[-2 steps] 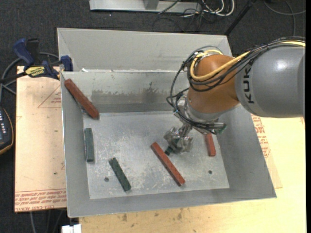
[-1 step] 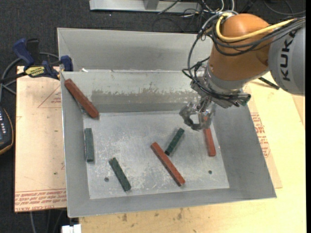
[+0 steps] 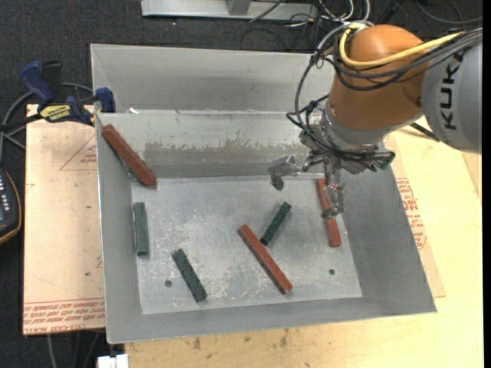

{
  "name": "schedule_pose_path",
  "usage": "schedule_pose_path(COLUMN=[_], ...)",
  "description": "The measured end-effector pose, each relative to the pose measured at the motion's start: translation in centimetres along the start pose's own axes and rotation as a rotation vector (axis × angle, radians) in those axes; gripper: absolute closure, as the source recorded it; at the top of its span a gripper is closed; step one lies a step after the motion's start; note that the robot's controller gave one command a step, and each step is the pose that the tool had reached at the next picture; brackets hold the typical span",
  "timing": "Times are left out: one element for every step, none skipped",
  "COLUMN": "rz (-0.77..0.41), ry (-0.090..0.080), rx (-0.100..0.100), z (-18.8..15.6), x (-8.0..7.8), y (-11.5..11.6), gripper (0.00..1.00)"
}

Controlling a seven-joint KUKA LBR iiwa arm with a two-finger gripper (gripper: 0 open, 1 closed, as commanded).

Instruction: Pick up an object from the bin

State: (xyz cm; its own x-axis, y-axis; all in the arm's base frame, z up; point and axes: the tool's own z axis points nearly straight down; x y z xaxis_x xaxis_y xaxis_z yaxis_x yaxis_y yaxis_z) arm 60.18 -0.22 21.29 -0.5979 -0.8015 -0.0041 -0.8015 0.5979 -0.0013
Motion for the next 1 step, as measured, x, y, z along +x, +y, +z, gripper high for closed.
schedule_pose_path(rz=[-0.176], ry=[0.004], rx=[-0.009], z=[13.21], x=[-1.71], y=[1.24], gripper=[0.0])
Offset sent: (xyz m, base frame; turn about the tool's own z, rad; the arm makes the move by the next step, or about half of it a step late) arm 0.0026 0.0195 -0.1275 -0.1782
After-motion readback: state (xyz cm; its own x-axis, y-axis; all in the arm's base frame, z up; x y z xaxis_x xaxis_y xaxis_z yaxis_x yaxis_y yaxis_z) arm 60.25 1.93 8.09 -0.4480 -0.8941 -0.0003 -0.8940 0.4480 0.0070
